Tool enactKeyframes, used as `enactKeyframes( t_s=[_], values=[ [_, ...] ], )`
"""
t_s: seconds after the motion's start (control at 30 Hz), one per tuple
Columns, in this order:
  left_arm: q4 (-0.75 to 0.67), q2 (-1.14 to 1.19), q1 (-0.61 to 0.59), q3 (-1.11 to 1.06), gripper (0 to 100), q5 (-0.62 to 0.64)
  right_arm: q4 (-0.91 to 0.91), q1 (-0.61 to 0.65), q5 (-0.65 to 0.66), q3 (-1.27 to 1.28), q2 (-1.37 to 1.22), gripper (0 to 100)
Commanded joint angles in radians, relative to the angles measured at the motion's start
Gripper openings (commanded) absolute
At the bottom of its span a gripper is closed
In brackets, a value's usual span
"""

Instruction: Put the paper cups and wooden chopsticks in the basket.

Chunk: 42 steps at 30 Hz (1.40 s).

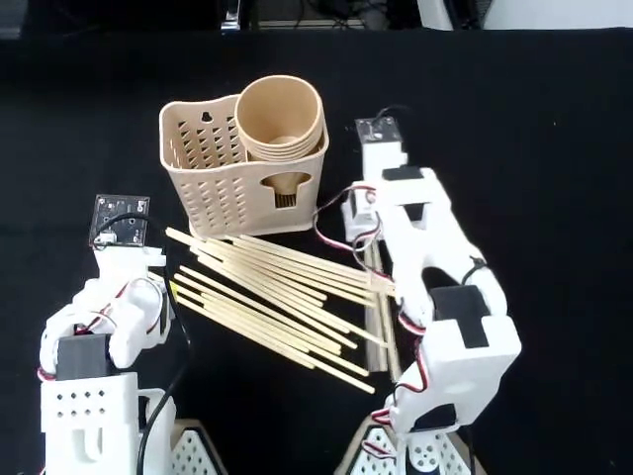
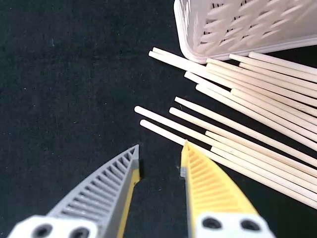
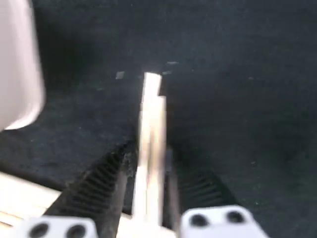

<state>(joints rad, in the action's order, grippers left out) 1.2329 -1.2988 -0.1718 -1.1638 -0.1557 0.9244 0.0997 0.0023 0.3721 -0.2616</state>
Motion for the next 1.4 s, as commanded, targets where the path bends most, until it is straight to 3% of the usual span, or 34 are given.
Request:
enactKeyframes(
  t_s=[0.0, 0.27, 0.8, 1.37],
  values=[
    [-0.017, -0.011, -0.002, 0.015, 15, 0.008, -0.017, -0.015, 0.002, -0.016, 0.004, 2.2],
    [-0.037, -0.011, -0.002, 0.008, 15, 0.008, -0.011, -0.017, 0.003, -0.008, 0.048, 1.2],
    [-0.037, -0.011, -0.002, 0.005, 15, 0.008, -0.005, -0.112, 0.054, 0.142, 0.549, 1.2],
    [-0.037, -0.011, -0.002, -0.036, 15, 0.055, 0.348, -0.103, 0.026, -0.309, 0.937, 1.2]
  ],
)
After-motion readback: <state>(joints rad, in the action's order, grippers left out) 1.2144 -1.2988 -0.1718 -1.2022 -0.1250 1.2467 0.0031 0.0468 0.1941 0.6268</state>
